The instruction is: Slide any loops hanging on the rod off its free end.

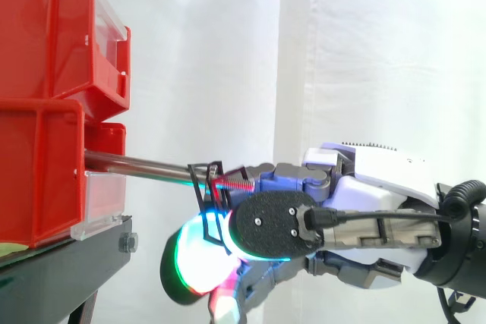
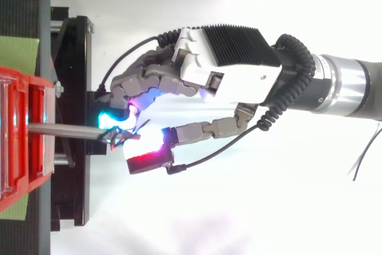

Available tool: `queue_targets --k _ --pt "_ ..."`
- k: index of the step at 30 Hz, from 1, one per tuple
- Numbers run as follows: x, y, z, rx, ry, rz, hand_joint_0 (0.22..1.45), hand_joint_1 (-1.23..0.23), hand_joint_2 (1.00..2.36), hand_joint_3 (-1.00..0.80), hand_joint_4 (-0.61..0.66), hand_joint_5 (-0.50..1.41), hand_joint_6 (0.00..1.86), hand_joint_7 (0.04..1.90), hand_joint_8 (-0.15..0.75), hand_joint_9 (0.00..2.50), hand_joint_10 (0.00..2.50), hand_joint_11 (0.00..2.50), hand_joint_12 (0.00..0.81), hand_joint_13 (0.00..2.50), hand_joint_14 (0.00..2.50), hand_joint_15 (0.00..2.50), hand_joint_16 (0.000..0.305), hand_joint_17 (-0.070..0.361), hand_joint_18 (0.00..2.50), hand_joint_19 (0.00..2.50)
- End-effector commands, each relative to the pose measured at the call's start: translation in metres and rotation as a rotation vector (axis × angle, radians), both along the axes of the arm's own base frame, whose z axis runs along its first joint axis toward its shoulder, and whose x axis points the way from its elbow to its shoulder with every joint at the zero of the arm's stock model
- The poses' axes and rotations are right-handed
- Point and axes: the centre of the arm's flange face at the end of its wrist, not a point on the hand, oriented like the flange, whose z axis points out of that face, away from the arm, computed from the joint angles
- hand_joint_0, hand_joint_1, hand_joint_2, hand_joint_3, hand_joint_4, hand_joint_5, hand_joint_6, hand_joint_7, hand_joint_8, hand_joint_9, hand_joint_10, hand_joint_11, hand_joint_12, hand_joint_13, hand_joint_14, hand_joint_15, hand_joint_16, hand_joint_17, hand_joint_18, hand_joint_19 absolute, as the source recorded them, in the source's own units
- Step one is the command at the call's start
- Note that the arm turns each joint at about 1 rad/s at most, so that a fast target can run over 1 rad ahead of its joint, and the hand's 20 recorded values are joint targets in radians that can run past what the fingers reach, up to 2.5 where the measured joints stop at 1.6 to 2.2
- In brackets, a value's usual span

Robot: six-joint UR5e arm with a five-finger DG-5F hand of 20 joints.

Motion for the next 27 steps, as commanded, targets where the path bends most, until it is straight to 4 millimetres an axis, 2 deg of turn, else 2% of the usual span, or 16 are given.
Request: queue_targets --k 1,3,11,20,27 --pt "-0.004 0.0 0.003 -0.008 0.046 0.001 0.59 -0.72 1.01 0.05 0.06 -0.12 0.91 1.2 0.384 0.95 0.01 0.51 0.425 0.95 0.01 0.37 0.068 0.154 0.91 0.37" --pt "-0.007 -0.001 0.002 -0.014 0.083 0.0 0.59 -0.72 1.01 0.05 0.06 -0.12 0.91 1.21 0.381 0.95 0.01 0.51 0.425 0.95 0.01 0.37 0.069 0.154 0.91 0.37" --pt "-0.014 -0.001 0.017 -0.03 0.127 -0.002 0.59 -0.72 1.01 0.04 0.06 -0.12 0.91 1.2 0.381 0.95 0.01 0.51 0.423 0.95 0.01 0.37 0.069 0.155 0.9 0.37" --pt "-0.023 -0.003 0.04 -0.045 0.167 -0.009 0.59 -0.72 1.01 0.04 0.06 -0.13 0.91 1.2 0.384 0.96 0.01 0.52 0.425 0.95 0.01 0.37 0.069 0.154 0.9 0.37" --pt "-0.029 -0.004 0.045 -0.048 0.214 -0.011 0.59 -0.71 1.01 0.01 0.12 -0.13 0.91 1.18 0.379 0.97 0.01 0.51 0.421 0.94 0.01 0.38 0.068 0.153 0.89 0.38"
